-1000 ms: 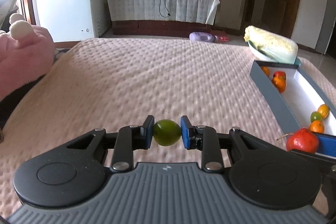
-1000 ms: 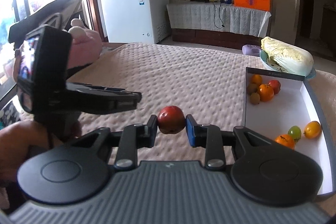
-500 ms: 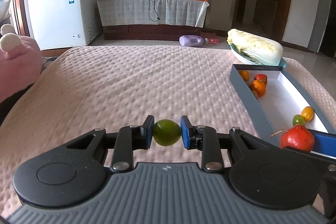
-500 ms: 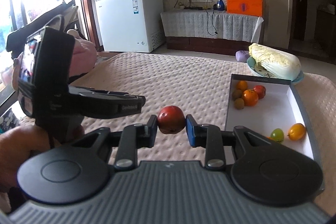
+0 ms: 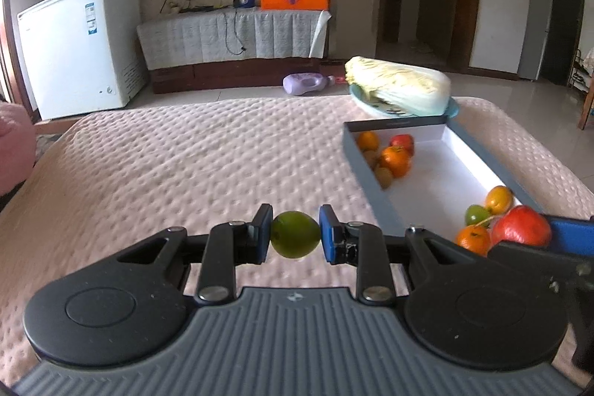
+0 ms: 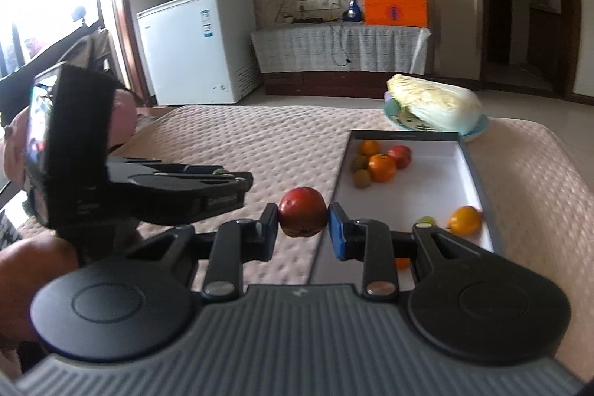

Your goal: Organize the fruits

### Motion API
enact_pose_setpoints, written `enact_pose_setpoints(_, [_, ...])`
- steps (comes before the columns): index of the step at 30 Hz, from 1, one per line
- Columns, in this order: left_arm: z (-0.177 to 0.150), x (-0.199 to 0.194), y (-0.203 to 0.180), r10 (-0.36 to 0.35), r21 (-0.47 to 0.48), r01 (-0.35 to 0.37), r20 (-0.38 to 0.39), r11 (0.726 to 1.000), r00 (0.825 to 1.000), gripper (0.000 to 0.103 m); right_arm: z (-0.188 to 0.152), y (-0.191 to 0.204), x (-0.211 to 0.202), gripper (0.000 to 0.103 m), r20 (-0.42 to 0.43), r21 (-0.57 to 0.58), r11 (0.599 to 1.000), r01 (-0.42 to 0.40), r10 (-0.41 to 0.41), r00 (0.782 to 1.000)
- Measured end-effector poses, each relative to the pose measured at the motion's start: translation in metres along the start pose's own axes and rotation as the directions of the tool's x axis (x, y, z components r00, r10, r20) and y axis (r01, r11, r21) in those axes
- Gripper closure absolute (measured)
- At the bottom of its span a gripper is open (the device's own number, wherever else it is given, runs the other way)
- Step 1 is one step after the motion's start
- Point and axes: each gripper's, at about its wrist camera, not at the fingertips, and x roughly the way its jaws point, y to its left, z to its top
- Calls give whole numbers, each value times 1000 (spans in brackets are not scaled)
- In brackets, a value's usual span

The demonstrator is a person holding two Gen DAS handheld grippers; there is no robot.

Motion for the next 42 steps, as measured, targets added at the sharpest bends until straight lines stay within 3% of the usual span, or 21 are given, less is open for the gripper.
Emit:
enact_pose_setpoints(5, [6,-4,-17,-43,5,43,18,999,999,71,2,-25,-2,71,7,35,998,56,-56,998])
enact_pose_setpoints(16, [33,20,-88,-177,34,177,-8,984,984,70,-11,-64,31,71,-147,97,980,173,-158,976])
enact_pose_setpoints(20, [31,32,-103,-170,58,172,-35,983,985,70,-19,-70,44,69,-223,90,974,208,-184,957])
enact_pose_setpoints(22, [29,35,-101,-164,56,166,-46,985,985,70,-22,-73,46,47,-248,96,972,214,-185,951])
enact_pose_setpoints(23, [28,35,-98,-162,46,164,-50,985,986,69,-22,-73,46,27,-245,95,971,220,-192,950])
enact_pose_setpoints(24, [27,36,-94,-161,32,163,-55,986,985,69,-22,-74,44,20,-234,94,969,228,-202,951])
enact_pose_setpoints(31, [17,14,-77,-146,36,148,-46,988,988,69,-18,-82,25,18,-182,147,965,219,-191,964])
enact_pose_setpoints(34, [10,-3,-76,-136,52,138,-37,989,990,48,-16,-79,16,18,-148,117,970,212,-194,970])
enact_pose_setpoints(38, [1,-31,-70,-130,22,130,-9,991,991,36,-17,-73,5,17,-112,43,976,215,-209,971])
enact_pose_setpoints(42, [-7,-54,-69,-100,29,100,-11,995,995,31,-20,-79,-13,18,-83,35,971,238,-235,969])
